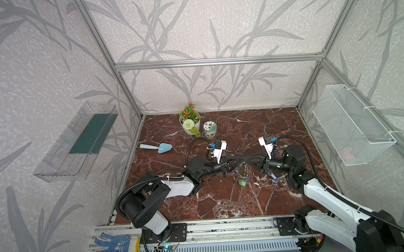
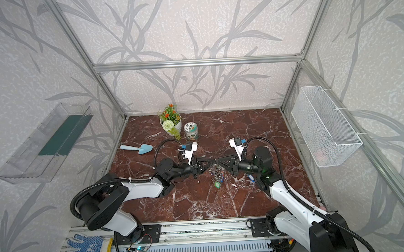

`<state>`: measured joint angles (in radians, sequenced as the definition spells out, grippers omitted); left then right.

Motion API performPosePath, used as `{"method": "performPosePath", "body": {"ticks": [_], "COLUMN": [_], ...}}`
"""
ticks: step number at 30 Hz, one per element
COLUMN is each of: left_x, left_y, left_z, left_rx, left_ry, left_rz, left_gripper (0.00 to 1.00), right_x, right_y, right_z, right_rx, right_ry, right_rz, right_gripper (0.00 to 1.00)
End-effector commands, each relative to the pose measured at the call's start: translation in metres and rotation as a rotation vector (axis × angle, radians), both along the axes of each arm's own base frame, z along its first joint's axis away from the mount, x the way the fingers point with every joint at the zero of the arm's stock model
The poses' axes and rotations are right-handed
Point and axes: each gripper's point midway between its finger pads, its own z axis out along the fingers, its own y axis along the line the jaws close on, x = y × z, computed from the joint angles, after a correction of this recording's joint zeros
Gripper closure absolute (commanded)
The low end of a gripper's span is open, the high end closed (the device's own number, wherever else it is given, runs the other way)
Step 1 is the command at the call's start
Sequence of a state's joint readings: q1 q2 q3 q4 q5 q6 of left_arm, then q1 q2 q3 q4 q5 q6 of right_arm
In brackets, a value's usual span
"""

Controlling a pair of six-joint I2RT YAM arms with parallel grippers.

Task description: Put the keys on the keyring

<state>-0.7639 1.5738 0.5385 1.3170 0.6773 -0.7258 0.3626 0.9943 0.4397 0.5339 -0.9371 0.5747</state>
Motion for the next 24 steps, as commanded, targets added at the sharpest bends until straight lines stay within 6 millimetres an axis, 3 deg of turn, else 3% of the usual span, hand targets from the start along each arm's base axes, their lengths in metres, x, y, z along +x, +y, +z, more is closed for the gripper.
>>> {"method": "performPosePath", "body": {"ticks": [1,7,11,18,24], "left_x": [-0.0023,0.0005,0.0009,0.0028,0.0048], "left_y": [-0.0003,0.0000,-0.0007,0.0000,0.0018], "left_z": [0.0312,0.0307,0.0307,0.0303,0.0315], "left_rx": [-0.087,-0.088,-0.088,-0.088,-0.092], "left_ry": [-0.093,-0.089,-0.088,-0.087,-0.088], "left_rz": [-0.003,0.012,0.012,0.023,0.041], "left_gripper": [1.00,1.00,1.00,1.00,1.00], "right_x": [-0.0050,-0.0067,-0.0068,-0.0065,-0.0072], "right_y": [0.0033,0.0045,0.0044,0.0054,0.0051], "right_z": [0.0017,-0.0003,-0.0019,-0.0021,-0.0053], "right_rx": [0.006,0.003,0.001,0.003,0.002], "right_ry": [-0.023,-0.020,-0.017,-0.018,-0.013], "right_rz": [0.028,0.036,0.035,0.040,0.040], "right_gripper": [0.90,0.90,0.81,0.88,0.88]}}
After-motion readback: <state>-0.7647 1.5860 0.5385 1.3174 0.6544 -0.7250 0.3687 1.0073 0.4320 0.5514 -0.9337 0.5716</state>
